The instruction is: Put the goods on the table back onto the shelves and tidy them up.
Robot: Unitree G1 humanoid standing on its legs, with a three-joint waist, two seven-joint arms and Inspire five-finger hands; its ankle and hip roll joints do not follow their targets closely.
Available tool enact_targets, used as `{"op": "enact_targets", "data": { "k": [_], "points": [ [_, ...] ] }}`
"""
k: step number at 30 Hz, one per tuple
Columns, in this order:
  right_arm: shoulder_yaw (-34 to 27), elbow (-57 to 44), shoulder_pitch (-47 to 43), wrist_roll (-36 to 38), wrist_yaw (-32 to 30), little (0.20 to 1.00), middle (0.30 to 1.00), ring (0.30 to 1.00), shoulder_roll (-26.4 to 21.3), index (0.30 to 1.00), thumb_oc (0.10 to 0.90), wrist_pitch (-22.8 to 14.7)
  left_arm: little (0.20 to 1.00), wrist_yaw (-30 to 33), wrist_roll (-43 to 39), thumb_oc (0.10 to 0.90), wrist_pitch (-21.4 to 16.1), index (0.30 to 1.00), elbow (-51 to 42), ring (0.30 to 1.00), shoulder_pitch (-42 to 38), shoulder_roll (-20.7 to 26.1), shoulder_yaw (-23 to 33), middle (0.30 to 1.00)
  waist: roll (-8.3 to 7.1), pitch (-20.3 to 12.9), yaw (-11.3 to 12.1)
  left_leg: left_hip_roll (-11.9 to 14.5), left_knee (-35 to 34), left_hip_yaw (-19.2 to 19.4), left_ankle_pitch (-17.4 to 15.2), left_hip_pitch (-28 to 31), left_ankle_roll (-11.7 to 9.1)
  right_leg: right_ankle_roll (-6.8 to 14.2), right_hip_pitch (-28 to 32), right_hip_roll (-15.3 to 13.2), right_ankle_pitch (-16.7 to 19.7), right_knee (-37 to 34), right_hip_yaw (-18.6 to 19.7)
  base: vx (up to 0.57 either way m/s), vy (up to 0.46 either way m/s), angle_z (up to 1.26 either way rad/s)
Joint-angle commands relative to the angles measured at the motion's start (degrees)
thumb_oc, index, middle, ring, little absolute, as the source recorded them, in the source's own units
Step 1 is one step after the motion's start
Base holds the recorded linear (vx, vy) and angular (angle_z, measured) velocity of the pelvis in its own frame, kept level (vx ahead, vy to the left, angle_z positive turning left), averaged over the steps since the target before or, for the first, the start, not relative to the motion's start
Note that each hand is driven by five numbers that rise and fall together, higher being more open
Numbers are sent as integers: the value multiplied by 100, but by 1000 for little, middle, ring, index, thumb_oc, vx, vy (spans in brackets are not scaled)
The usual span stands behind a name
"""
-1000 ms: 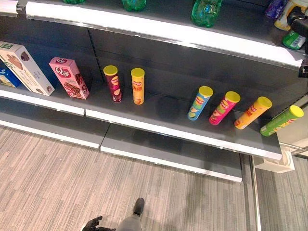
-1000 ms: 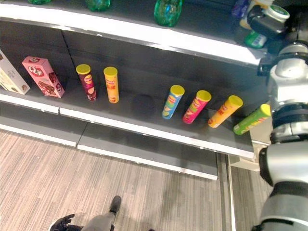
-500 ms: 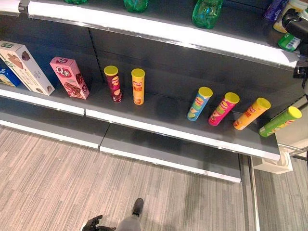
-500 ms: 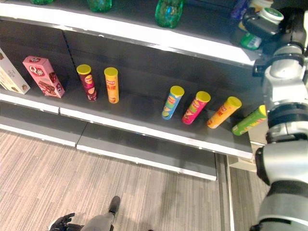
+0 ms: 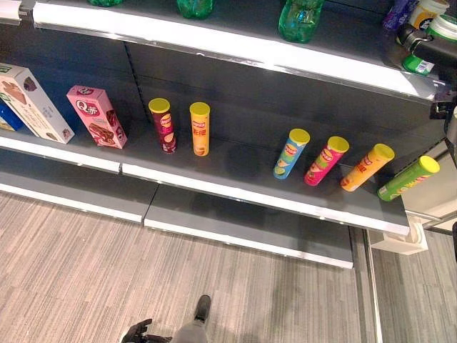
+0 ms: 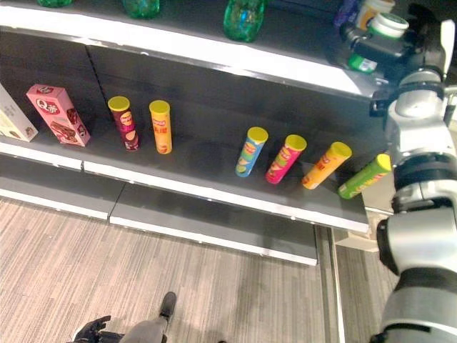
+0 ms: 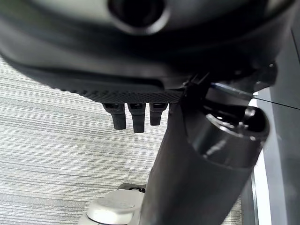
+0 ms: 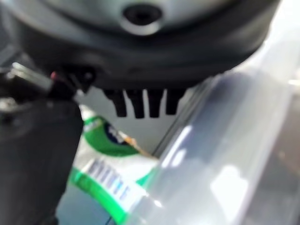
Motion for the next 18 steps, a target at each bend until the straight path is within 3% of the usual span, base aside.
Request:
{"op": "enact_targets", "data": {
  "k": [1, 7, 9, 18],
  "points": [
    [128, -276, -759, 206, -228, 900, 900, 900, -276, 900, 800, -390, 900, 124, 6, 800, -65, 900, 213, 900, -72, 237, -150, 900, -116, -290, 71, 175, 22, 1, -1056, 576, -412, 308, 26, -218, 210, 39, 88, 0, 0, 0],
    [-193, -701, -499, 541, -283, 900, 900, 900, -300, 900, 800, -553, 900, 114, 11, 800, -50, 900, 214, 900, -55, 239, -127, 900, -106, -310, 45, 180, 22, 13, -1070, 601, -418, 309, 52, -221, 208, 39, 58, 0, 0, 0],
    [-418, -810, -375, 968, -210, 900, 900, 900, -354, 900, 800, -687, 900, 76, 15, 800, -43, 900, 217, 900, -39, 233, -127, 900, -94, -319, 46, 179, 22, 19, -1079, 608, -428, 312, 68, -231, 207, 39, 38, 0, 0, 0],
    [-714, -159, -574, 1956, -62, 900, 900, 900, -534, 900, 800, -854, 900, -15, 43, 800, -28, 900, 178, 900, 16, 233, -267, 900, -82, -358, 96, 157, 22, 5, -1088, 619, -450, 330, 100, -236, 203, 39, -38, 5, -3, 2]
  ]
}}
